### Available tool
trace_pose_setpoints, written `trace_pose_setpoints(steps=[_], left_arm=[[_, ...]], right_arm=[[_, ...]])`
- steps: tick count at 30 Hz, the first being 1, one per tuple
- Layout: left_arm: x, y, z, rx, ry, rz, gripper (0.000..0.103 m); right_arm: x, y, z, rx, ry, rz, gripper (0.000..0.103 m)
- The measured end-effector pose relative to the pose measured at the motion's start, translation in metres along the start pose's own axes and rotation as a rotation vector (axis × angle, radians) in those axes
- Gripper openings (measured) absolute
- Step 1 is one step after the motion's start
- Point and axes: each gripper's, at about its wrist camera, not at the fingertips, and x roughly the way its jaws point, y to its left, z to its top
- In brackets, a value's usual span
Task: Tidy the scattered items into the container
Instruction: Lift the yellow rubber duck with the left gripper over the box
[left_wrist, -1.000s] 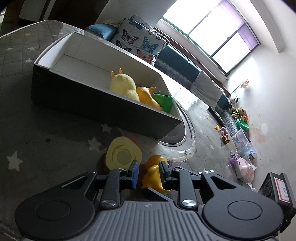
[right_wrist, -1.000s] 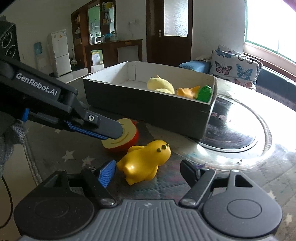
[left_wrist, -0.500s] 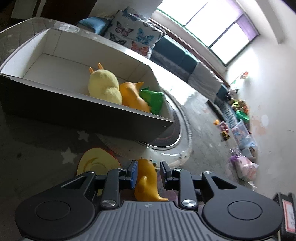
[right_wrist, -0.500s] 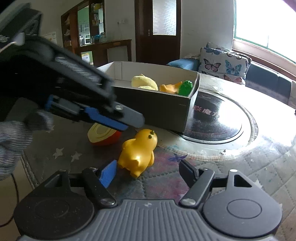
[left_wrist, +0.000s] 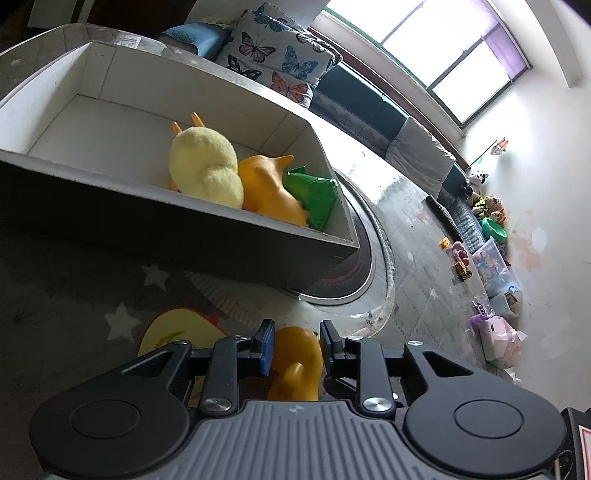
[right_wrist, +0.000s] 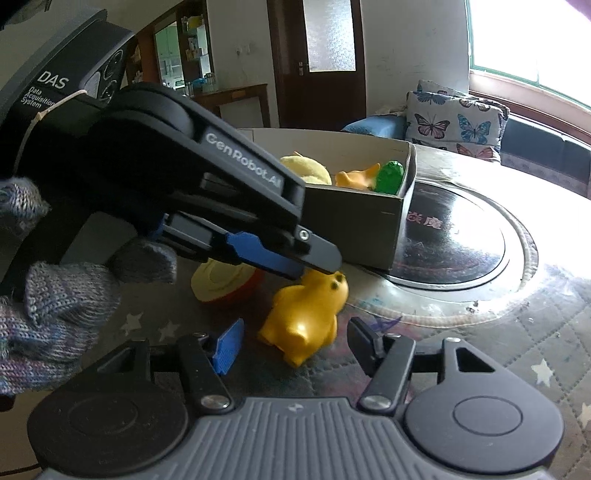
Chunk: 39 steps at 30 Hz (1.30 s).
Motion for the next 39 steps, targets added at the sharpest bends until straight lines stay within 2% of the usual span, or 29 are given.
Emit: trace_pose_setpoints(steps=[7, 14, 24, 31, 39], left_arm=[[0.007, -0.003, 0.001, 0.018, 0.025, 0.016, 0.032], [0.014, -0.001, 0.000, 0.005, 0.038, 0.006, 0.037], [0.017, -0.002, 0.000, -0.011, 0.053, 0.006, 0.037], [-0.009, -0.013, 0.005, 0.009, -0.017, -0.034, 0.037], [-0.035, -0.025, 0.051, 0.026, -0.153, -0.054, 0.037]], right_arm=[[0.003, -0.002, 0.002, 0.015, 0.012, -0.005, 0.049], [0.000, -0.004, 0.002, 0.017, 0.011, -0.008, 0.045], [-0.004, -0.002, 0.000, 0.023, 0.010, -0.016, 0.042], [-0.022, 0.005, 0.012, -0.030, -0.035, -0.022, 0.042], [-0.025, 0.001, 0.064, -0.106, -0.139, -0.019, 0.042]])
